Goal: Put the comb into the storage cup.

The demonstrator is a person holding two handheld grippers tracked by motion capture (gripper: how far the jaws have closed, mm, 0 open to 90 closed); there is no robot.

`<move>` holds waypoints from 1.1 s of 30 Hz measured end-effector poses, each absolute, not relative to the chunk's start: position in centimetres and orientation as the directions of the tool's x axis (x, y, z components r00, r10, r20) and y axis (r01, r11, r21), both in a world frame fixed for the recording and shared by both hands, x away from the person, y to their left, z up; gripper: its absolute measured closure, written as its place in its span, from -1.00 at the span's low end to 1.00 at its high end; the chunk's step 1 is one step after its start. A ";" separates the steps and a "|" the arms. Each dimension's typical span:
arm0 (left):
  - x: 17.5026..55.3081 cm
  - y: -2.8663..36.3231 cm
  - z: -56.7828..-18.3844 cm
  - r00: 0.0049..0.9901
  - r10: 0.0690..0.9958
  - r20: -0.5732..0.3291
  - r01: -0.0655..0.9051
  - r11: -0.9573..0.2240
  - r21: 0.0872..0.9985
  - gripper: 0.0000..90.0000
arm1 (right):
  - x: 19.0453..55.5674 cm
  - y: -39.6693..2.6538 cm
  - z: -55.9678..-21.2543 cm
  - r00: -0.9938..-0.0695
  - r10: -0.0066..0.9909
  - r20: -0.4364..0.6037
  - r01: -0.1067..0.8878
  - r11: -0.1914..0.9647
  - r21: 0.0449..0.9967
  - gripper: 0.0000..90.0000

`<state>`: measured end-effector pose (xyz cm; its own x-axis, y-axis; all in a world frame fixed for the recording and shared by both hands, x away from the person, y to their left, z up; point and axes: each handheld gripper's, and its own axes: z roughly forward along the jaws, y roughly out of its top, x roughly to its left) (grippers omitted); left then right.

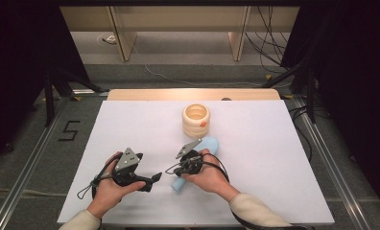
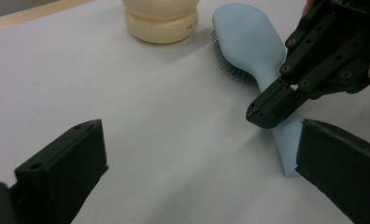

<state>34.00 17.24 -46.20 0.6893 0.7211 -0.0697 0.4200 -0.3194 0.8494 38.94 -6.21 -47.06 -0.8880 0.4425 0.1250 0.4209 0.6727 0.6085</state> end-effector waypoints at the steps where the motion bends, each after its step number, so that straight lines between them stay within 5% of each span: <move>1: 34.0 17.2 -46.2 0.689 0.721 -0.069 0.420 -0.320 0.849 -0.97 | 38.9 -6.2 -47.0 -0.886 0.446 0.130 0.427 0.673 0.604 1.00; 22: 33.9 17.1 -46.3 0.692 0.719 -0.065 0.418 -0.325 0.848 -0.97 | 38.3 -6.8 -46.1 -0.882 0.454 0.128 0.454 0.745 0.488 1.00; 33: 33.8 17.0 -46.3 0.693 0.718 -0.065 0.419 -0.328 0.847 -0.97 | 37.0 -11.0 -46.0 -0.851 0.509 0.126 0.509 0.742 0.436 1.00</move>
